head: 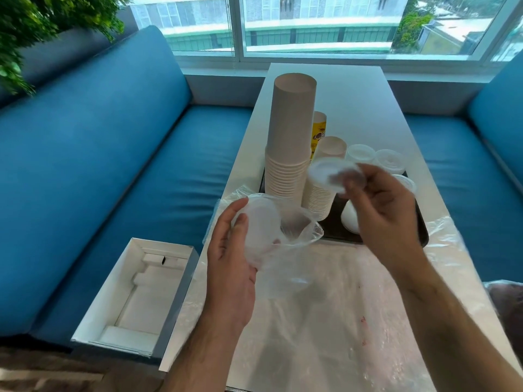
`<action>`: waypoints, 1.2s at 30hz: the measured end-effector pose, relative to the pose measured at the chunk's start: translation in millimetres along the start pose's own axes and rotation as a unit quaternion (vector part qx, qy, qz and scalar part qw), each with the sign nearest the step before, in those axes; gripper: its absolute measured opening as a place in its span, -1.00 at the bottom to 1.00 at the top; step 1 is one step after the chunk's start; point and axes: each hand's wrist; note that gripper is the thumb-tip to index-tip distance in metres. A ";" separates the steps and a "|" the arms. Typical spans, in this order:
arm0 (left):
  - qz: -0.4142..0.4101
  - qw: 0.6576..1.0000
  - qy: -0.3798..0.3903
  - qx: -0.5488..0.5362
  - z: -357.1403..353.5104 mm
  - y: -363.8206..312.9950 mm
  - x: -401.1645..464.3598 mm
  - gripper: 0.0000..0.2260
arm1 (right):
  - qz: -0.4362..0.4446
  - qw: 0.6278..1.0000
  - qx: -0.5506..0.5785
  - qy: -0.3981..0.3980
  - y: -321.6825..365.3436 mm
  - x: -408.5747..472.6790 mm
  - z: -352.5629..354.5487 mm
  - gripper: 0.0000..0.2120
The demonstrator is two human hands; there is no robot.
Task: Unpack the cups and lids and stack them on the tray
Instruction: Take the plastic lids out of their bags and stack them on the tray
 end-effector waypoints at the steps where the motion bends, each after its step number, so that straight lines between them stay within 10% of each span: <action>1: 0.001 1.000 0.000 0.001 -0.4 0.1 0.3 -0.77 | 0.001 0.999 -0.013 -0.046 -3.7 5.5 7.8 -0.86; 7: 0.005 1.000 -0.003 0.006 -0.4 1.5 0.0 -0.77 | -0.006 0.926 -0.328 -0.184 -71.9 38.4 56.4 -0.74; 21: 0.007 1.000 0.014 0.015 -2.1 0.9 -2.8 -0.72 | -0.085 0.823 -0.562 -0.011 -141.8 39.9 72.9 -0.60; 33: -0.008 0.998 0.035 0.043 -4.6 4.3 -5.2 -0.75 | -0.079 0.823 -0.562 -0.001 -122.5 33.7 70.5 -0.55; 36: -0.018 0.997 0.050 0.058 -4.6 5.1 -7.1 -0.71 | -0.027 0.879 -0.473 -0.041 -88.3 26.5 53.6 -0.61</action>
Point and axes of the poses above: each hand's wrist, its own x-axis towards the middle knuckle, its own z-axis out of the back of the hand, y = z × x, and after that the axes turned 14 degrees about -z, right-handed
